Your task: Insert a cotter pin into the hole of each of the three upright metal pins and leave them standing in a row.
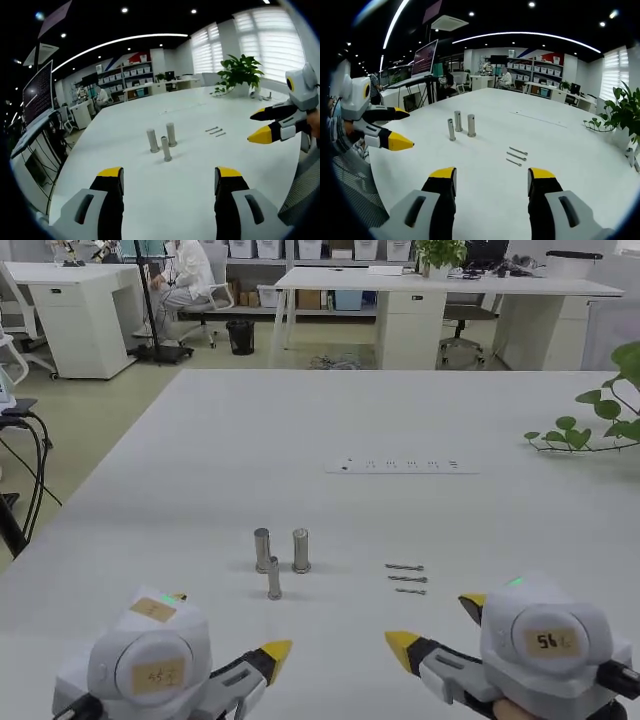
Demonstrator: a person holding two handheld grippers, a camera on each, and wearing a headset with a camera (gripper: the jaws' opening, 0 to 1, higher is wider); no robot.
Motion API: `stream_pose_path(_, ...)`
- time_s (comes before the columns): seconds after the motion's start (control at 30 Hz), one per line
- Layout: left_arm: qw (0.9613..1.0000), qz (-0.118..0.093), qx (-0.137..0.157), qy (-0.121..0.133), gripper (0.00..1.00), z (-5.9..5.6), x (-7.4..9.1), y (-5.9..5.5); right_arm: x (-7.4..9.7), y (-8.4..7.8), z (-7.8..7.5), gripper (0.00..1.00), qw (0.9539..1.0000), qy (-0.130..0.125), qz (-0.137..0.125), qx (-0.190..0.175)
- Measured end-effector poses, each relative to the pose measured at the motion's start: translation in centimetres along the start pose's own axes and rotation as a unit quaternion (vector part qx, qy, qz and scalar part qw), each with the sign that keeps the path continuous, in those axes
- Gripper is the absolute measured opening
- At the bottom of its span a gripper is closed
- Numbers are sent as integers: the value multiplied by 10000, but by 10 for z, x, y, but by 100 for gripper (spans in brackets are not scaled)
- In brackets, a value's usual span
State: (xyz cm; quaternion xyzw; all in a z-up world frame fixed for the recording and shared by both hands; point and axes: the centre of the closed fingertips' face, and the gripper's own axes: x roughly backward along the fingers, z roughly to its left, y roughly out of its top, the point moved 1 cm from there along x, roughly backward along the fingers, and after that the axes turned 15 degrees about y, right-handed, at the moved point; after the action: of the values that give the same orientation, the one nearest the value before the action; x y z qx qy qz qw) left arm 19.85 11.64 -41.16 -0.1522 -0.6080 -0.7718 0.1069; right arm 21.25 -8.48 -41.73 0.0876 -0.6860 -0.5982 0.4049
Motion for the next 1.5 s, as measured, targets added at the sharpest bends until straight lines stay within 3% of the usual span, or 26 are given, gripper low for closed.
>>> stream_pose_path(1.5,9999,102,101,8,78,0,0,-2,-1,-2,0,57,10000,16,6,-49)
